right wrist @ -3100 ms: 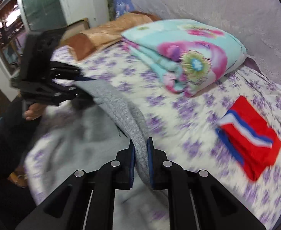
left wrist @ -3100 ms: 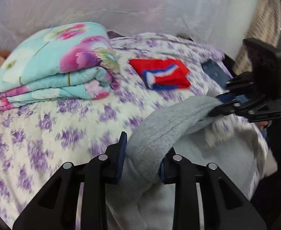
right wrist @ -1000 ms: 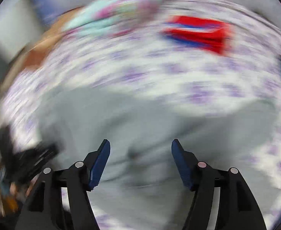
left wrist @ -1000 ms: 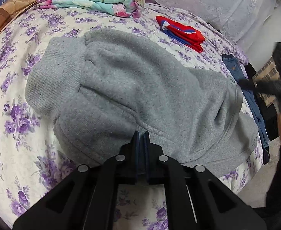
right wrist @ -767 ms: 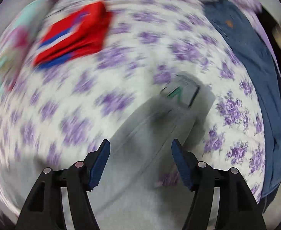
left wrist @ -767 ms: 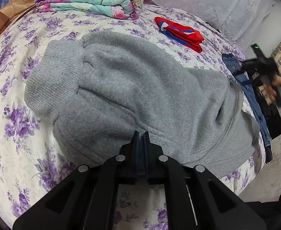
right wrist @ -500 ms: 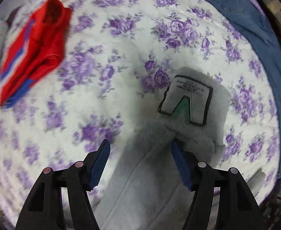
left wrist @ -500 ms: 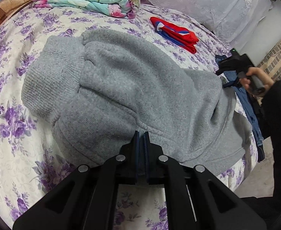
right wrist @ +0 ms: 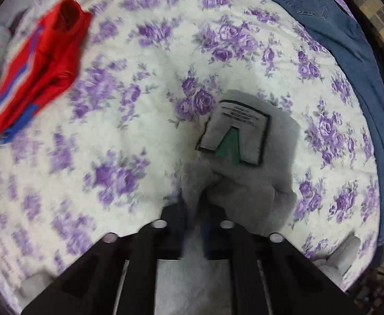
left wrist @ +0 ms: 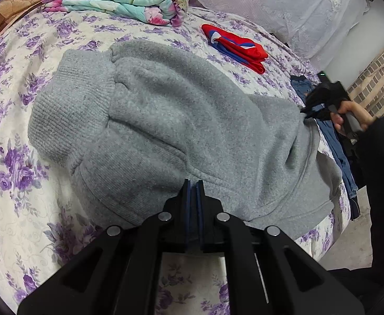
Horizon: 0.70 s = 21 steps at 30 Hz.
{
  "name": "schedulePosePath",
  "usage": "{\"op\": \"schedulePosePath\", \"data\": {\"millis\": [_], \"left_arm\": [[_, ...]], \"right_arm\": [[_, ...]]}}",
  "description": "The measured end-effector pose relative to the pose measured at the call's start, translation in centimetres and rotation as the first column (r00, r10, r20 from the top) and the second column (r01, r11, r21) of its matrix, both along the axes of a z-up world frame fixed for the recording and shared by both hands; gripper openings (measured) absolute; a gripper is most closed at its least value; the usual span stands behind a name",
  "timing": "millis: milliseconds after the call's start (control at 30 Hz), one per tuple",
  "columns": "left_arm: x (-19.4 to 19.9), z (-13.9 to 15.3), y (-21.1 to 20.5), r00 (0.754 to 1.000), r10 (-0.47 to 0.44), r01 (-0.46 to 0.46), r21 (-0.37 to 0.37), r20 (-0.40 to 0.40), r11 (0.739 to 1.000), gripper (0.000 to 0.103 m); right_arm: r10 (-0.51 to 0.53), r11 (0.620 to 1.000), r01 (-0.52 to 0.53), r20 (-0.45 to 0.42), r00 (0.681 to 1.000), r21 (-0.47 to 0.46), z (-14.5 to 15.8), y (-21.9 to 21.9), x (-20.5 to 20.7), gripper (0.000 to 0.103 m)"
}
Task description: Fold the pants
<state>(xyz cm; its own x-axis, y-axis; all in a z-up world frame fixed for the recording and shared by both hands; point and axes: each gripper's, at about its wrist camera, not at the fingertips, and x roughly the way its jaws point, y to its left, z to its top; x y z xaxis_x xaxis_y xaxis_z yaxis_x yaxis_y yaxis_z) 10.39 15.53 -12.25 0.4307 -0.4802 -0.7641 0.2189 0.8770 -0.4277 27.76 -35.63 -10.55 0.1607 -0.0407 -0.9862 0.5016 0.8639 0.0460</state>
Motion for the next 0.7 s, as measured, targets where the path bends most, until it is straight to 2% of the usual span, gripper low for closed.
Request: {"op": "schedulePosePath", "data": {"millis": [100, 200, 300, 500, 567, 700], "left_arm": [[0.0, 0.0, 0.0, 1.0, -0.001, 0.001, 0.002, 0.001, 1.0, 0.005], [0.1, 0.1, -0.1, 1.0, -0.006, 0.006, 0.011, 0.005, 1.0, 0.005], [0.3, 0.2, -0.1, 1.0, -0.015, 0.015, 0.011, -0.001, 1.0, 0.005], [0.8, 0.6, -0.5, 0.999, -0.045, 0.047, 0.055, -0.023, 0.997, 0.005], [1.0, 0.9, -0.9, 0.998, -0.057, 0.059, 0.086, -0.031, 0.995, 0.006], [1.2, 1.3, -1.8, 0.996, -0.074, 0.079, 0.151, -0.041, 0.985, 0.005]], "right_arm": [[0.035, 0.999, -0.038, 0.13, 0.991, 0.019, 3.4, -0.7, -4.2, 0.008], [0.044, 0.998, -0.056, 0.252, 0.967, 0.042, 7.1, -2.3, -9.5, 0.007], [0.02, 0.996, -0.047, 0.328, 0.944, 0.073, 8.6, -4.6, -14.6, 0.007], [-0.081, 0.981, 0.001, 0.406, 0.91, 0.192, 5.7, -7.7, -24.8, 0.008], [-0.105, 0.974, 0.009, 0.414, 0.904, 0.227, 3.8, -8.4, -26.9, 0.008], [-0.138, 0.963, 0.022, 0.422, 0.896, 0.268, 0.7, -9.0, -28.1, 0.008]]}}
